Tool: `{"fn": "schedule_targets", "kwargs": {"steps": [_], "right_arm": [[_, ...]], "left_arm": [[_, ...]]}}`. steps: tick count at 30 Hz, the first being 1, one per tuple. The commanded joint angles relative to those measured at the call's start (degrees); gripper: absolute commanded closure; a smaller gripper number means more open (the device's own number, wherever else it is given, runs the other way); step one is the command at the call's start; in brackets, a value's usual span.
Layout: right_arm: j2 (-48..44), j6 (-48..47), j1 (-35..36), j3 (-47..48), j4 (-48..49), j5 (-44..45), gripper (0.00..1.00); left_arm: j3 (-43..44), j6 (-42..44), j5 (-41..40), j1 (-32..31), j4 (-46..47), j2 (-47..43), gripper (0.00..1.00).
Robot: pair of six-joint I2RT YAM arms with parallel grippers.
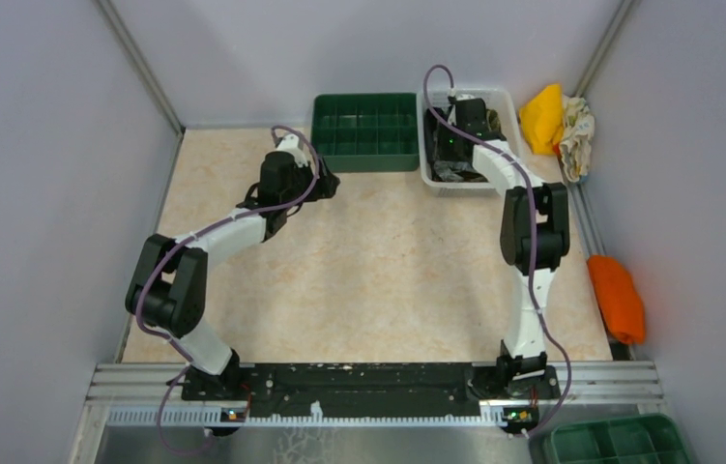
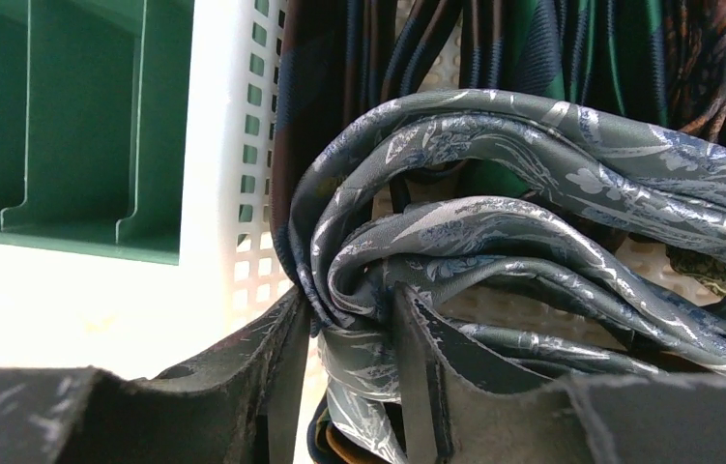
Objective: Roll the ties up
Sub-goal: Pick up the tie from the bin.
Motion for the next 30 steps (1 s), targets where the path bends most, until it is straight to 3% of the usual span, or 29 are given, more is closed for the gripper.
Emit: {"fn": "schedule_targets", "kwargs": {"steps": [1,8,12,18,20,24,30], "right_arm": [[-1.6,-0.9,0.4,-0.1,1.6,-0.7,0.61],[-4.0,-1.3,0.3,-4.9,1.0,-0.1,0.58],[-6.5,-2.5,0.3,-8.7,1.1,0.6,0.49],[-8.0,-3.7,0.3,-10.1,0.5,3.2,0.49],[-8.5,-4.3,0.3,-10.4,0.4,5.7,0.55],[-7.9,-5.4,0.3,-8.7,-0.8,8.1,1.0],[-9.4,-5.5,0.3,-8.0,1.4,9.9,1.0]], "left_arm": [[0.1,0.0,-2.2,0.3,-1.0,0.2,0.23],[0.2,-0.2,-1.4,0.3,-1.1,0.5,0.23],[0.3,-0.4,-0.9,0.3,-1.1,0.6,0.23],[0.4,-0.9,1.2,0.3,-1.0,0.8,0.23],[0.3,-0.9,1.2,0.3,-0.9,0.7,0.23],[0.3,-0.9,1.4,0.3,-0.9,0.7,0.23],[0.3,-0.7,2.1,0.3,-1.0,0.4,0.27]]}}
